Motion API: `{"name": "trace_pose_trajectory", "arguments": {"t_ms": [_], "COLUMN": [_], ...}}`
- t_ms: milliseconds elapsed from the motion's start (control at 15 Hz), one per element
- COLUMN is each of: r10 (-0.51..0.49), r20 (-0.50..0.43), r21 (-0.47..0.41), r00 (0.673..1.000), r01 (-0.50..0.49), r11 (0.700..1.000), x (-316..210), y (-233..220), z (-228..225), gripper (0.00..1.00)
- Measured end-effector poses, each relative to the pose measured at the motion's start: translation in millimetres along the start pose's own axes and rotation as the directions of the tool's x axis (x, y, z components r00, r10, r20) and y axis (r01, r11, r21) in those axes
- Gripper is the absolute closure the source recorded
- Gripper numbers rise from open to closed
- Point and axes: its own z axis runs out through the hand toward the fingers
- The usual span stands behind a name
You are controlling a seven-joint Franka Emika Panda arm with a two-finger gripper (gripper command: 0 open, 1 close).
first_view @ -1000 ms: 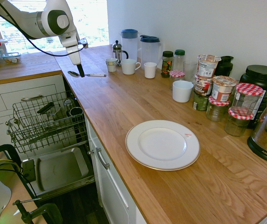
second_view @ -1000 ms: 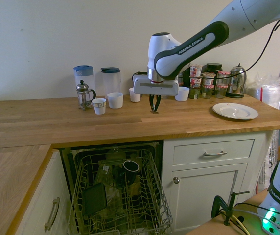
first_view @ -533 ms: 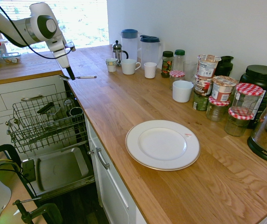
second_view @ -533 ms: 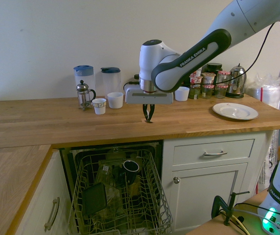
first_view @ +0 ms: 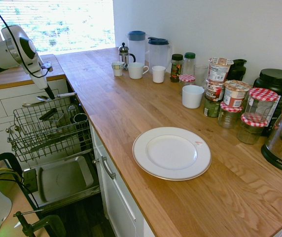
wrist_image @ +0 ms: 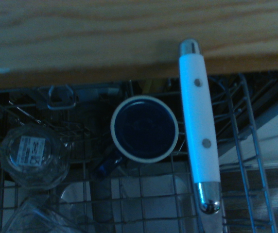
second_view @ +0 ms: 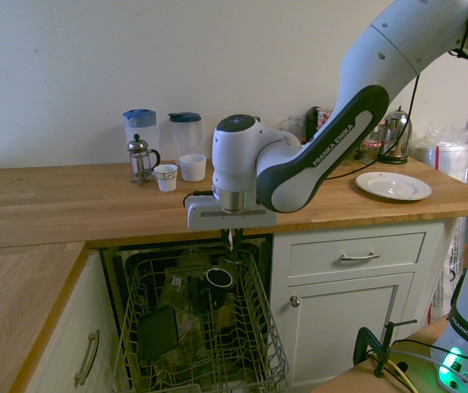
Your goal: Put the spoon in the dishwasher
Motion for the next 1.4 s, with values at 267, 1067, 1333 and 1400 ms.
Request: {"name": "trace_pose_trajectory", "arguments": {"t_ms": [267, 1067, 1333, 1400], "r10": [-0.017, -0.015, -0.019, -0.02], "r20": [0.026, 0.046, 0.049, 0.048], "r21": [-0.032, -0.086, -0.108, -0.115], "r00": [1.0, 0.999, 0.999, 0.999], "r01": [0.018, 0.019, 0.024, 0.026], "r11": [0.999, 0.996, 0.994, 0.993], "x": [-31, -70, -84, -85], "y": [27, 59, 67, 70], "z": [40, 100, 124, 131], "gripper": [1.0, 1.0, 1.0, 1.0]}}
